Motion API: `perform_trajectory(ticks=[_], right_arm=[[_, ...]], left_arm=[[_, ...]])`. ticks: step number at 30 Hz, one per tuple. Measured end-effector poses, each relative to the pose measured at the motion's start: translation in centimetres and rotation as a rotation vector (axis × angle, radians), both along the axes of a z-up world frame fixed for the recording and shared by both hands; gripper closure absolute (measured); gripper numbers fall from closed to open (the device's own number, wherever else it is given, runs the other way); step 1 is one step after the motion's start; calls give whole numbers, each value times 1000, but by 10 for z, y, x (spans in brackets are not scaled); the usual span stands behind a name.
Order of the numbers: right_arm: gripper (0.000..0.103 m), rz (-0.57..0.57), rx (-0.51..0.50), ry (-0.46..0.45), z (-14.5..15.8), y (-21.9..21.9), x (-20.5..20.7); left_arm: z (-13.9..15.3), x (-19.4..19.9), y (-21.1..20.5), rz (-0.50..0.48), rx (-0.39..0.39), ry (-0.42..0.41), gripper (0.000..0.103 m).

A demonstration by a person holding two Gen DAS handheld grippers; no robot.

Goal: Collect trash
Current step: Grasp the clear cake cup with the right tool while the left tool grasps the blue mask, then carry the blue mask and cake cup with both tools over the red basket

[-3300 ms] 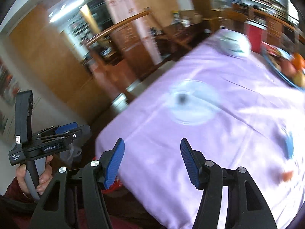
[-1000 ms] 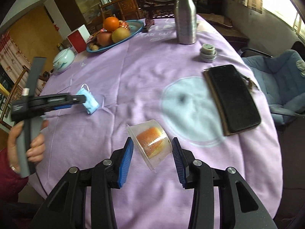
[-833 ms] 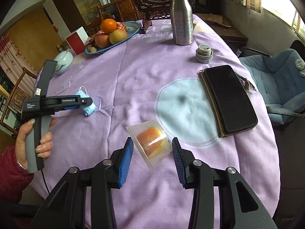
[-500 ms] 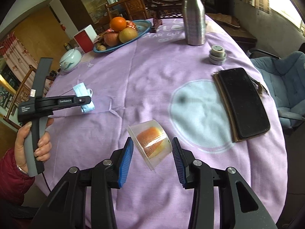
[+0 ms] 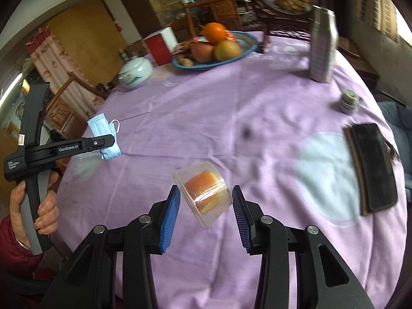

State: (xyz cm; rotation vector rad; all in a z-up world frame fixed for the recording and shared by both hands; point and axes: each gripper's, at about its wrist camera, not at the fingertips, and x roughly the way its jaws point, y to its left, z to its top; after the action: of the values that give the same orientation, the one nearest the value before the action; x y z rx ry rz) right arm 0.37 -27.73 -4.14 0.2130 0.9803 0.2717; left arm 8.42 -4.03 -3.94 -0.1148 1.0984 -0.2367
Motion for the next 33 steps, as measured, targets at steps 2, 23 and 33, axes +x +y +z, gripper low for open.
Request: perform_trajectory(ticks=[2, 23, 33], right_arm=[[61, 29, 3, -8, 4, 14, 3], [62, 337, 15, -29, 29, 167, 9], [62, 533, 16, -31, 33, 262, -1]], left_arm=[[6, -7, 17, 25, 4, -7, 85], [35, -93, 183, 334, 21, -62, 85], [30, -161, 275, 563, 22, -43, 85]])
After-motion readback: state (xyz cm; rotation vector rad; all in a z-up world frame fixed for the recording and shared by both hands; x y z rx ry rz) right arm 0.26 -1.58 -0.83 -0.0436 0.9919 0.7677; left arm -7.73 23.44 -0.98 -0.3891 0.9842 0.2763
